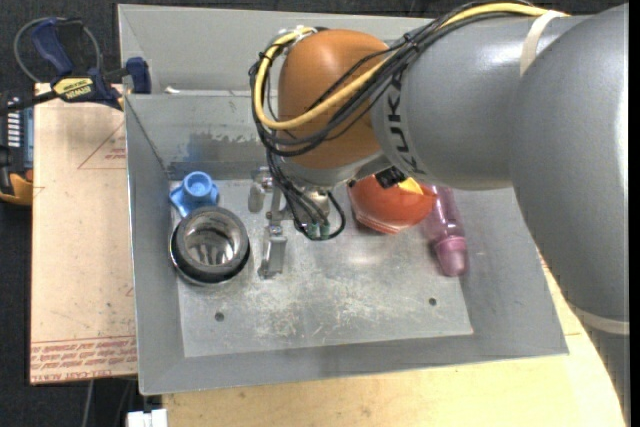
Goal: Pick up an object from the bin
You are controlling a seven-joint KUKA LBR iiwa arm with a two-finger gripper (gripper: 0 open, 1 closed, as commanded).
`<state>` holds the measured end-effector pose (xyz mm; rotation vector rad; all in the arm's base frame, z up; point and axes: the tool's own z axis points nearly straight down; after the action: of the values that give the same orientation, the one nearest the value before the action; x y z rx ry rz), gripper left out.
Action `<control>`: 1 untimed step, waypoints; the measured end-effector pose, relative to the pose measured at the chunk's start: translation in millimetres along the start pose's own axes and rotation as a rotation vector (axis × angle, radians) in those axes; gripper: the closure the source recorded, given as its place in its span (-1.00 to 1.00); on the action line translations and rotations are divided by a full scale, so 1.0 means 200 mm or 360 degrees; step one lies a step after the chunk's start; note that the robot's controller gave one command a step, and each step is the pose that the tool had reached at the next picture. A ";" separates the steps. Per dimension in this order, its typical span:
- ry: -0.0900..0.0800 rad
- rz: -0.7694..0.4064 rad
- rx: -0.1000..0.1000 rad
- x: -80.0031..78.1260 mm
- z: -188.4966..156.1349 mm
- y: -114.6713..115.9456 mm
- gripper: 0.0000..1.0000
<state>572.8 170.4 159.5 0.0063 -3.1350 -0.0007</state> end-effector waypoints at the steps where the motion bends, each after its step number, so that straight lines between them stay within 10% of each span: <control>1: -0.0012 0.0007 -0.0002 -0.01 -0.02 0.00 -1.00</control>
Offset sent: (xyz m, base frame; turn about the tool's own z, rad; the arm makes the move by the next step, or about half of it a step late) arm -0.0162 0.0671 -0.0895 -0.1926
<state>574.9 169.4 163.7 -0.0009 -3.1422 -0.0023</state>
